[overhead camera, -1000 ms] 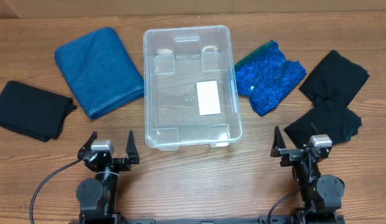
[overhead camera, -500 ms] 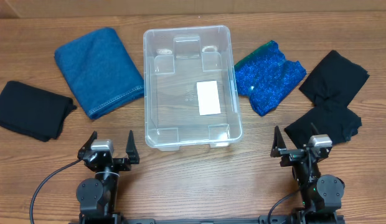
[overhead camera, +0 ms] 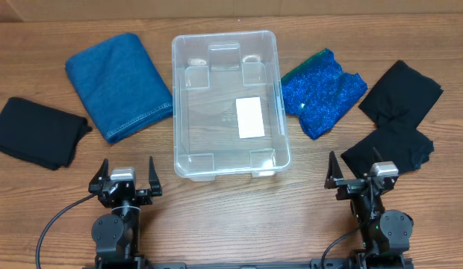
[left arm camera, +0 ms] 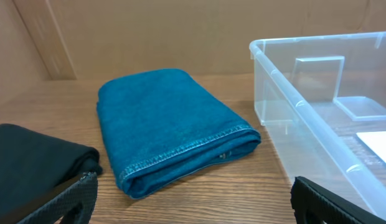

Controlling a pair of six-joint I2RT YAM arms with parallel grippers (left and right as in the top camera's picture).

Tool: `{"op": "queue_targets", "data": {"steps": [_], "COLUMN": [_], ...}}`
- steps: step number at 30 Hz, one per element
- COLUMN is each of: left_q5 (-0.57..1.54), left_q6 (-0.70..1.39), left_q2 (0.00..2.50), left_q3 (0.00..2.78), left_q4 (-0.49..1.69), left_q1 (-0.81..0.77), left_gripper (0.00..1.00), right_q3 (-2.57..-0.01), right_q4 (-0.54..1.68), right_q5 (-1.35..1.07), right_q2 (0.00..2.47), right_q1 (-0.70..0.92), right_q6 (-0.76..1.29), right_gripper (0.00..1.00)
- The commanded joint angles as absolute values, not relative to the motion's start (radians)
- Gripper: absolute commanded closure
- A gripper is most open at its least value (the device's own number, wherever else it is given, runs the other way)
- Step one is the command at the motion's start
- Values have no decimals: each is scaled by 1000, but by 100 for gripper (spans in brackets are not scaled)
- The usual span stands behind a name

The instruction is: Pack container

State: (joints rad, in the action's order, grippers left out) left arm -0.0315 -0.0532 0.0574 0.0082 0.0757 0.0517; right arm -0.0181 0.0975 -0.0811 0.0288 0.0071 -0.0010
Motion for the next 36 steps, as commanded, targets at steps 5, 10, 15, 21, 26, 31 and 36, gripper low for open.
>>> {"op": "queue_targets", "data": {"steps": [5,10,15,21,26,31,36], "left_q5": [-52,-48,-43,-33,-21,73,75], "left_q6": [-94,47,158,169,169,157,157], "left_q2": [57,57,70,316,678,952,1029], "left_q3": [6,10,174,567,965,1273,1305], "left_q4": [73,74,215,397,724,1010,1056], "left_q1": [46,45,45,45,45,45,45], "left_gripper": [0,0,0,0,0,0,0], "right_q3": [-15,-15,-86,-433,-882,-1280,-1290], "right_q4": [91,91,94,224,530,825,812], "right_q5": [-81,-87,-87,-88,-107,-262,-356], "right_q2": [22,23,89,444,886,1327,1605], "right_q1": [6,4,4,4,3,-62,-162], "right_q6": [-4,147,211,211,210,157,214], "right_gripper": [0,0,0,0,0,0,0]}}
